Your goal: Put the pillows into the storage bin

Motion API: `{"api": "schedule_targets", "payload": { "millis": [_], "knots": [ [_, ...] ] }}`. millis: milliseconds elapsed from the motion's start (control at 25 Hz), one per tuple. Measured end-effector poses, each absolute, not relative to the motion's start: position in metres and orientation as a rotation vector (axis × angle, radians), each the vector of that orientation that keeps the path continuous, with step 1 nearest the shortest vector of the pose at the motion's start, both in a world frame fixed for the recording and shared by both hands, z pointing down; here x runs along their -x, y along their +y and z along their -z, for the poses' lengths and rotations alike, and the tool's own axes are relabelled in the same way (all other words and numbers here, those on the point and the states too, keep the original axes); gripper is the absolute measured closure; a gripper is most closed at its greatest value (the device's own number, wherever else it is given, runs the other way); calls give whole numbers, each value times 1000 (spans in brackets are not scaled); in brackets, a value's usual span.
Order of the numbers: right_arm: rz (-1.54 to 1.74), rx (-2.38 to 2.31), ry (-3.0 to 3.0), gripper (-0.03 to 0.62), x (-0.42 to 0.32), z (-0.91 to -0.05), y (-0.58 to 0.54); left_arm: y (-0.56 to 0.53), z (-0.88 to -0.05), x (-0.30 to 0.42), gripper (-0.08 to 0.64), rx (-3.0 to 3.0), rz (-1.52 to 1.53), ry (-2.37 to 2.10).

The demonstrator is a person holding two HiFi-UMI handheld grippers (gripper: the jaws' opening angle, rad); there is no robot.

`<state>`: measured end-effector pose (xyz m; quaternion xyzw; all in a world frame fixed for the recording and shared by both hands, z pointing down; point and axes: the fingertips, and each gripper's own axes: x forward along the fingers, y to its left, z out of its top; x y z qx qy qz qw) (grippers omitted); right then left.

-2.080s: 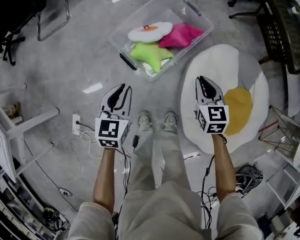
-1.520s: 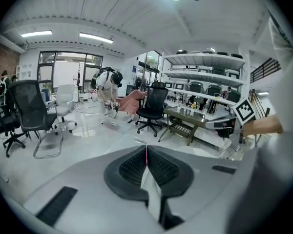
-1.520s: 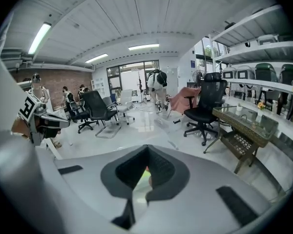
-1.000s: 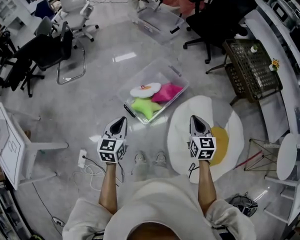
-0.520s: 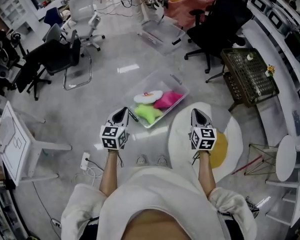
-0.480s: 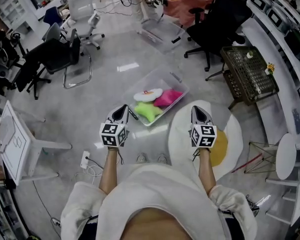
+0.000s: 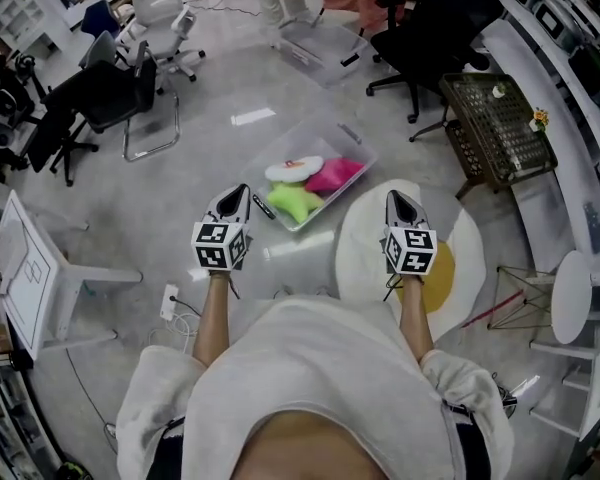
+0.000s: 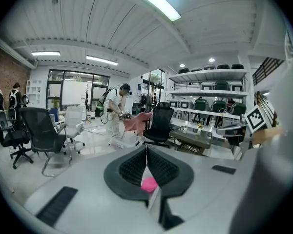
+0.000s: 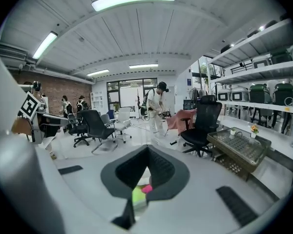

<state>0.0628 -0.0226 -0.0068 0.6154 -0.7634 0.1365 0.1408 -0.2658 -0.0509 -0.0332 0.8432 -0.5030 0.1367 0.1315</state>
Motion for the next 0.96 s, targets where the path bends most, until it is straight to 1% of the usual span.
{"api": "schedule_targets", "payload": {
  "millis": [280,960],
  "knots": [
    [-387,-1753,-2204,594,-53,5,-24,-51,27,268,545,-2428,-355,-1436],
    [-377,-1728,-2204,594,-39,8,-20,-46,16,271,545,-2442,-410,-1409]
  ]
}}
